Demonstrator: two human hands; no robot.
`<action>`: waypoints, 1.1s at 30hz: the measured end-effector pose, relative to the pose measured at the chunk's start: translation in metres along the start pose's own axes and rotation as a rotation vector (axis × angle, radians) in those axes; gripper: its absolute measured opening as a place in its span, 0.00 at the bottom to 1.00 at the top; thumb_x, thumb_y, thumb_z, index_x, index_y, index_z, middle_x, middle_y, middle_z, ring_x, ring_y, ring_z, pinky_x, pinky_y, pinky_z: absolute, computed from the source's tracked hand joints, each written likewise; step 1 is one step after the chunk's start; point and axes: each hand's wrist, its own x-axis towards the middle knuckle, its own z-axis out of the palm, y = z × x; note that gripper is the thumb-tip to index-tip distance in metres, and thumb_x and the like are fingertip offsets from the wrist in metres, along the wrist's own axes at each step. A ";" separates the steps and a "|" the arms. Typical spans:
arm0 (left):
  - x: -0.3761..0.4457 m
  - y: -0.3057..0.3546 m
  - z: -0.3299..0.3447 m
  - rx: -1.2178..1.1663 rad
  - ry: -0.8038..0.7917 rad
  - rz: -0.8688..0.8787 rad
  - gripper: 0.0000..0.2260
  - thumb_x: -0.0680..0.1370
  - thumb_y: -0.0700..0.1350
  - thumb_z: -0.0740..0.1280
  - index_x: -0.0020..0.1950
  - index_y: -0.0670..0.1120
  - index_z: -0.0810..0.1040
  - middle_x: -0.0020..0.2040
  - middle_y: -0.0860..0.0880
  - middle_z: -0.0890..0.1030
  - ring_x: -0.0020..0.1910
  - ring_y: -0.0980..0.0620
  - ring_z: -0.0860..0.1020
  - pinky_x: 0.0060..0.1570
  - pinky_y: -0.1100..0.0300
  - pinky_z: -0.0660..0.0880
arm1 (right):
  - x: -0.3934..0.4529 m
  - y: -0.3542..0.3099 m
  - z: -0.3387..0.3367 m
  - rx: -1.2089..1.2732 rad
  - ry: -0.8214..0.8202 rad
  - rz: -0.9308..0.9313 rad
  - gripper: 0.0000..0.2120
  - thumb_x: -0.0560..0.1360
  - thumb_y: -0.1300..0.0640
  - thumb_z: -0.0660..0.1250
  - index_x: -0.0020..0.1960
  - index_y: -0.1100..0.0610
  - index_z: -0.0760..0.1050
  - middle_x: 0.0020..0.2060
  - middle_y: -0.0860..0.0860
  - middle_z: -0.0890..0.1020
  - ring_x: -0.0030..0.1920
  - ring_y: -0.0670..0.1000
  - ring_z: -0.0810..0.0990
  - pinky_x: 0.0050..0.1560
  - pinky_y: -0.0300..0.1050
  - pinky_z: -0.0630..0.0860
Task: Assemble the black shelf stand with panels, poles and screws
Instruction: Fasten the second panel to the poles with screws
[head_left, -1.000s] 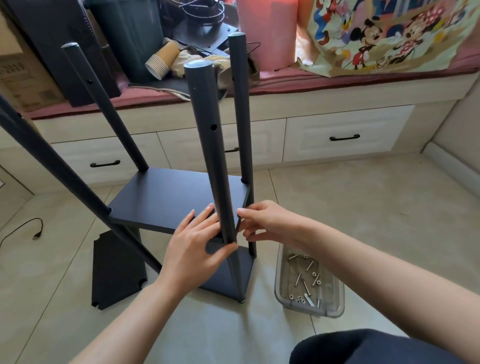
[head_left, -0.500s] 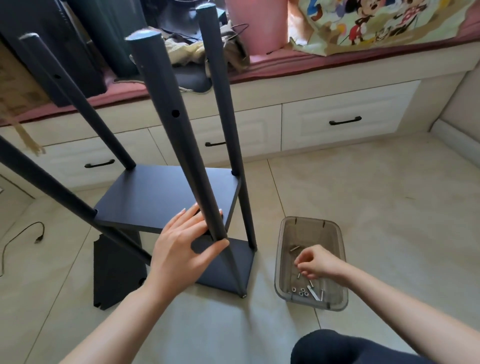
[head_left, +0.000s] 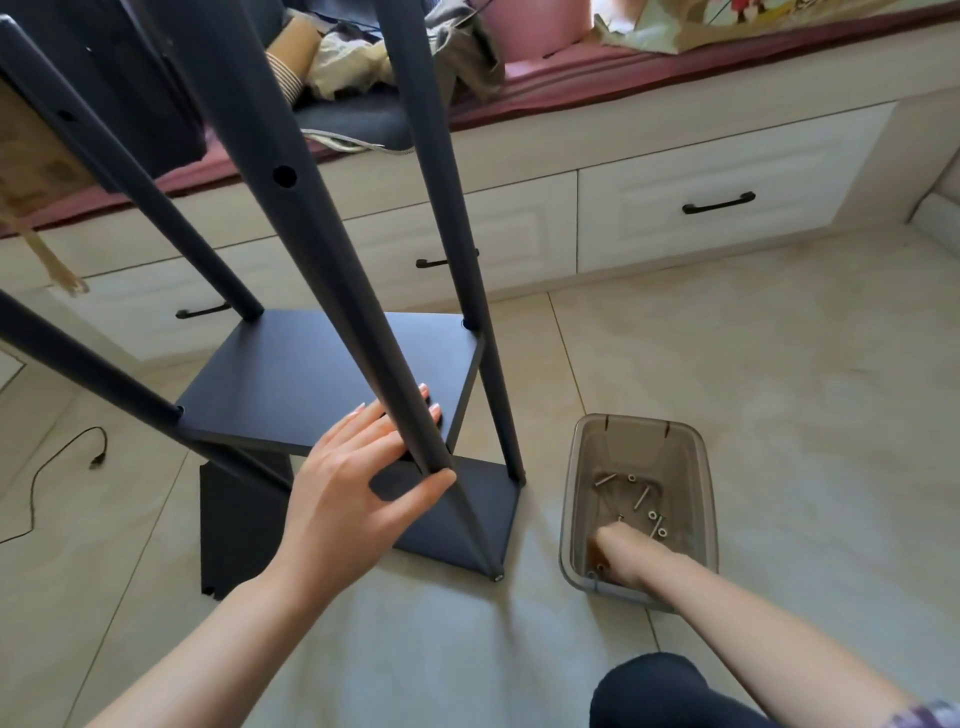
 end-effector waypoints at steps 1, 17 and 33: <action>0.000 0.000 0.000 0.002 0.001 -0.001 0.22 0.75 0.60 0.67 0.67 0.55 0.79 0.70 0.61 0.74 0.74 0.64 0.67 0.73 0.67 0.60 | 0.002 0.001 0.002 -0.010 0.002 0.003 0.09 0.76 0.68 0.62 0.53 0.61 0.76 0.53 0.60 0.80 0.53 0.58 0.81 0.45 0.44 0.70; 0.001 0.007 -0.004 0.025 -0.002 -0.051 0.24 0.74 0.61 0.68 0.68 0.55 0.78 0.70 0.65 0.73 0.72 0.67 0.67 0.72 0.65 0.62 | -0.013 0.007 -0.025 0.252 0.199 0.018 0.09 0.73 0.61 0.67 0.40 0.51 0.69 0.44 0.52 0.79 0.45 0.52 0.78 0.42 0.40 0.71; 0.018 0.038 -0.024 0.066 -0.164 -0.314 0.25 0.74 0.51 0.76 0.68 0.47 0.74 0.60 0.56 0.81 0.67 0.43 0.73 0.69 0.54 0.65 | -0.107 -0.163 -0.122 1.329 0.436 -0.209 0.11 0.84 0.54 0.54 0.48 0.56 0.70 0.48 0.55 0.80 0.53 0.53 0.81 0.58 0.53 0.77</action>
